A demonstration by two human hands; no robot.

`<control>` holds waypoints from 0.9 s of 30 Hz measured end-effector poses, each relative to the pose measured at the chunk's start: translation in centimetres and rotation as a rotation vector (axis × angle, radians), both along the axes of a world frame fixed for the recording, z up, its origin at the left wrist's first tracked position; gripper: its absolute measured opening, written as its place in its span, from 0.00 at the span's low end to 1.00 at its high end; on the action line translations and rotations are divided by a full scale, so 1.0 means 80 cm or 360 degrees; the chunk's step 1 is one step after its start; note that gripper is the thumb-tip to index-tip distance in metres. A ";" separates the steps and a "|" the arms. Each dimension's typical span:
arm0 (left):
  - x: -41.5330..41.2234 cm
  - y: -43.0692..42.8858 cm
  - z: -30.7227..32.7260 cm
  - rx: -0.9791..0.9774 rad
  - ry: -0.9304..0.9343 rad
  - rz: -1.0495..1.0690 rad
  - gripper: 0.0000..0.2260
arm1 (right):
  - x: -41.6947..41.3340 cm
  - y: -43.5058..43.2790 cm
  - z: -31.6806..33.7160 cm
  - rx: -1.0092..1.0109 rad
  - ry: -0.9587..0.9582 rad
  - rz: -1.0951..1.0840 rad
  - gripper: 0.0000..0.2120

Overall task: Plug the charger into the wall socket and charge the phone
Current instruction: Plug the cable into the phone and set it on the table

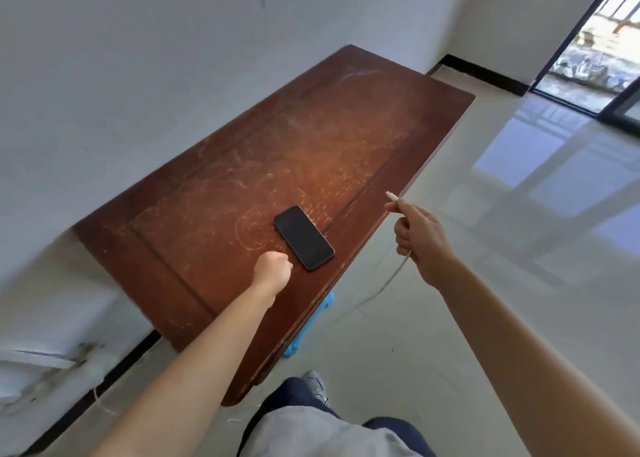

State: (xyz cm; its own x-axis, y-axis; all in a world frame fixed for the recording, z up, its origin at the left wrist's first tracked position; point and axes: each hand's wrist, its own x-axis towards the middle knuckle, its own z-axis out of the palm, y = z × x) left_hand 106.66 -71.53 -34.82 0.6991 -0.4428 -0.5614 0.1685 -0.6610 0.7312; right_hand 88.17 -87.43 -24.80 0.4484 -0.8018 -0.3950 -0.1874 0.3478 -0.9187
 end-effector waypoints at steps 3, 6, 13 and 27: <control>0.012 -0.042 -0.016 0.0279 -0.0074 0.0251 0.21 | 0.007 -0.038 -0.022 -0.0004 0.0090 0.0090 0.15; 0.012 -0.069 -0.029 0.0473 -0.0070 0.0345 0.34 | 0.011 -0.070 -0.048 0.0042 0.0167 0.0114 0.14; 0.012 -0.145 -0.043 0.0911 -0.0205 0.0069 0.66 | 0.035 -0.153 -0.096 0.0100 0.0178 0.0470 0.16; -0.017 -0.189 -0.026 0.0236 0.0172 0.1185 0.31 | 0.104 -0.272 -0.081 0.0179 -0.0060 0.0956 0.15</control>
